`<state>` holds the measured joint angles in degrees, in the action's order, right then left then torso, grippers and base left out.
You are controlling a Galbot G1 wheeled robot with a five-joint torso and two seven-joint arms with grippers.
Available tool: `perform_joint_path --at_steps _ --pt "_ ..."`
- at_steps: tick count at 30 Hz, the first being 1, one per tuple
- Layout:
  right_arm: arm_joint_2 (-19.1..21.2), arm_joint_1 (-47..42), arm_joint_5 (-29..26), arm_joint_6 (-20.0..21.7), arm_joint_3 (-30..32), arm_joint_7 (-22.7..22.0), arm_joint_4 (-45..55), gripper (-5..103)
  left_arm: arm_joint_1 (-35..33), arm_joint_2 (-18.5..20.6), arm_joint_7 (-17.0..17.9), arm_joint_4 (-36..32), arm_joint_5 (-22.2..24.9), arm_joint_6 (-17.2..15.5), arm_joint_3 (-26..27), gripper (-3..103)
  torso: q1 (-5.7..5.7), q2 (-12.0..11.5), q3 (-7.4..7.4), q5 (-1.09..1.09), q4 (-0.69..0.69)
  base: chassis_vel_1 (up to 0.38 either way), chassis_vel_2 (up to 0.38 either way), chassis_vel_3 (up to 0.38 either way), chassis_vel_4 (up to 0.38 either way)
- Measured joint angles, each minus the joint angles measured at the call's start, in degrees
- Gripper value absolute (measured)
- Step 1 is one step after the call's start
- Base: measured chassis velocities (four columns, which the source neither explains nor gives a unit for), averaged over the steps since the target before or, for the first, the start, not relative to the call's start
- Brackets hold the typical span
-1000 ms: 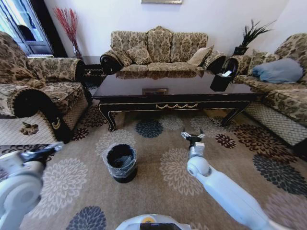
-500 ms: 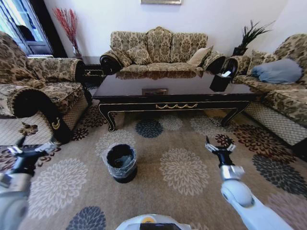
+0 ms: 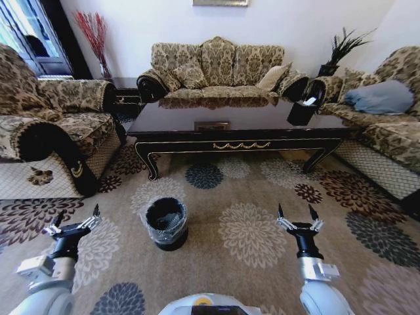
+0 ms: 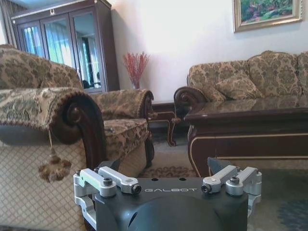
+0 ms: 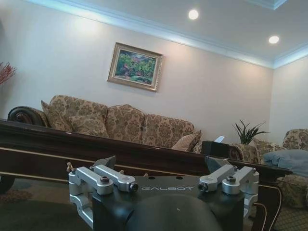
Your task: Move to the front of the table and pick up the trash from the floor, then place it into the trash bin.
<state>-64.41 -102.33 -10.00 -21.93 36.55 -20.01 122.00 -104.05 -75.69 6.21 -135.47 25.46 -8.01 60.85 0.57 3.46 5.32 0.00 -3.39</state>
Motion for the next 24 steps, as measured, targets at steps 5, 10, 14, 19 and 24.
perform_joint_path --at_steps 5,10,14,19,24 --pt "-1.97 -0.08 -0.52 -0.34 0.53 1.37 0.25 100 0.27 -0.79 0.08 -0.29 -0.16 0.24 0.18 100 0.00 0.00 0.00 0.00 0.00 0.000 0.000 0.000 0.000" --pt "-3.95 -0.69 0.08 -0.70 1.18 2.46 0.87 100 0.17 -2.52 0.09 -0.68 -1.54 0.90 -0.23 100 0.00 0.00 0.01 0.00 0.00 0.000 0.000 0.000 0.000" --pt "-5.23 -0.99 0.75 -1.28 1.42 3.19 0.89 100 0.00 -3.87 0.13 -0.97 -2.36 1.48 -0.73 100 0.00 0.00 0.01 0.00 -0.01 0.024 -0.046 -0.035 0.045" --pt "-6.32 -0.91 0.85 -1.52 1.43 3.69 0.90 100 -0.41 -5.10 0.07 -0.74 -4.22 2.47 -2.52 100 0.00 0.00 0.01 0.00 0.00 0.136 -0.148 -0.145 0.157" --pt "-7.22 -1.08 0.97 -1.64 1.63 3.70 0.84 100 -0.17 -5.17 0.24 -0.40 -4.79 2.56 -3.78 100 0.00 0.00 0.01 0.01 -0.02 0.242 -0.261 -0.222 0.245"
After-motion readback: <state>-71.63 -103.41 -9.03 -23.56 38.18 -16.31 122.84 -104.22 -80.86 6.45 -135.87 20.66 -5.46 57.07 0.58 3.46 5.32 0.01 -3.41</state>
